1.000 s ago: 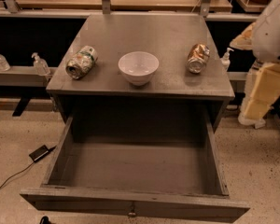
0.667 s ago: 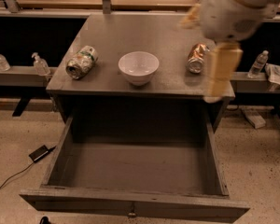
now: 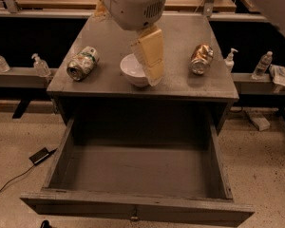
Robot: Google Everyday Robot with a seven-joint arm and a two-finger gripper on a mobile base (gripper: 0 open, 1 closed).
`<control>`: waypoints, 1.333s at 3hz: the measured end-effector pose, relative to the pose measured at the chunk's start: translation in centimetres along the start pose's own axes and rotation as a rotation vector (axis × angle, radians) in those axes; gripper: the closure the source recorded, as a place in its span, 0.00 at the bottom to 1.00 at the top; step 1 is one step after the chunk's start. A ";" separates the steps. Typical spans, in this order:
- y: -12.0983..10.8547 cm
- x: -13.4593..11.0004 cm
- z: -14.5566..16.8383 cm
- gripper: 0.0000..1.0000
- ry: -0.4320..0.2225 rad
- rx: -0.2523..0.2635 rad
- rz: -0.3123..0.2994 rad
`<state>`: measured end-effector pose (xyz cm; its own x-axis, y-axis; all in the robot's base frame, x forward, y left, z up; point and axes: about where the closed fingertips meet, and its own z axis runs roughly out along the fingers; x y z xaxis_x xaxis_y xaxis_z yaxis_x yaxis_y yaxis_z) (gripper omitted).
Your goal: Place 7up can into top drawer
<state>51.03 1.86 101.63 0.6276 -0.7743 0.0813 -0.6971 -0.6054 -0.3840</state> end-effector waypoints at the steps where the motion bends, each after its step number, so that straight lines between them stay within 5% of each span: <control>1: -0.1 -0.1 -0.2 0.00 -0.003 0.009 0.003; 2: -1.7 -0.4 1.2 0.00 0.012 -0.004 -0.081; 3: -7.4 0.8 5.8 0.00 0.079 -0.015 -0.315; 4: -11.9 2.3 9.8 0.00 0.071 -0.007 -0.472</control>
Offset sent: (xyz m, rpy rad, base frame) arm 0.0493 0.0471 -0.0308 -0.1772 -0.0242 0.2429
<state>64.15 9.14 97.42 0.8513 -0.4246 0.3083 -0.3436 -0.8952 -0.2838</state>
